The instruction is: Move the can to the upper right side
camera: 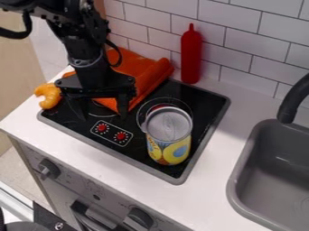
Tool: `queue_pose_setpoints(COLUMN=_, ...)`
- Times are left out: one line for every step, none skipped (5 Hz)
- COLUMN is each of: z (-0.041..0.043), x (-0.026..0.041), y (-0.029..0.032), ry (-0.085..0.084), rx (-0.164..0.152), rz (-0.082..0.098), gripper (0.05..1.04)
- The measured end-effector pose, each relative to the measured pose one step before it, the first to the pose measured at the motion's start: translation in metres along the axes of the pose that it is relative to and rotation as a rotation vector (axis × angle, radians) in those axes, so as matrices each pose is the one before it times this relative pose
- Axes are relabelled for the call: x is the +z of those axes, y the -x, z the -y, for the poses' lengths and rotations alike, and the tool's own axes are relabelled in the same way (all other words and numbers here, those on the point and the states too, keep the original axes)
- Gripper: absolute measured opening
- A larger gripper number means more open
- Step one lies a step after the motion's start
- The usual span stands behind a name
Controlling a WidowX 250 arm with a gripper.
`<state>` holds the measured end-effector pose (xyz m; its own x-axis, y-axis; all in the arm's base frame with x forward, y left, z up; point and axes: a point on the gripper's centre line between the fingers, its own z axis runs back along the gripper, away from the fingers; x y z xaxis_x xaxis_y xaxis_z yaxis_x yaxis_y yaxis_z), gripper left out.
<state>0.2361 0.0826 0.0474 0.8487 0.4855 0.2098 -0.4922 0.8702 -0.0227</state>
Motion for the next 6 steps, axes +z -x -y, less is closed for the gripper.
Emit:
queue_pose_setpoints(z=-0.00122, x=-0.00369, y=0.00475, ry=-0.0081, rx=0.0012, rz=-0.0186, gripper=0.997)
queue_pose_setpoints(z=0.00323, x=-0.00437, y=0.01308, ry=-0.0437, rx=-0.0554, rz=-0.0298, gripper=0.997)
queue_pose_setpoints(z=0.00353, x=-0.00721, y=0.01575, ry=0.0012, rx=-0.1011, rz=-0.0247, gripper=0.997)
queue_pose_setpoints(z=0.01891, x=0.00184, y=0.01747, ry=0.0095, rx=-0.1063, rz=-0.0206, gripper=0.997)
queue_pose_setpoints(z=0.0215, x=0.00173, y=0.00738, ry=0.0207, rx=-0.0532, rz=-0.0262, gripper=0.997)
queue_pose_setpoints(z=0.02725, x=0.0015, y=-0.00288, ry=0.0257, rx=-0.0223, rz=0.0492, gripper=0.997)
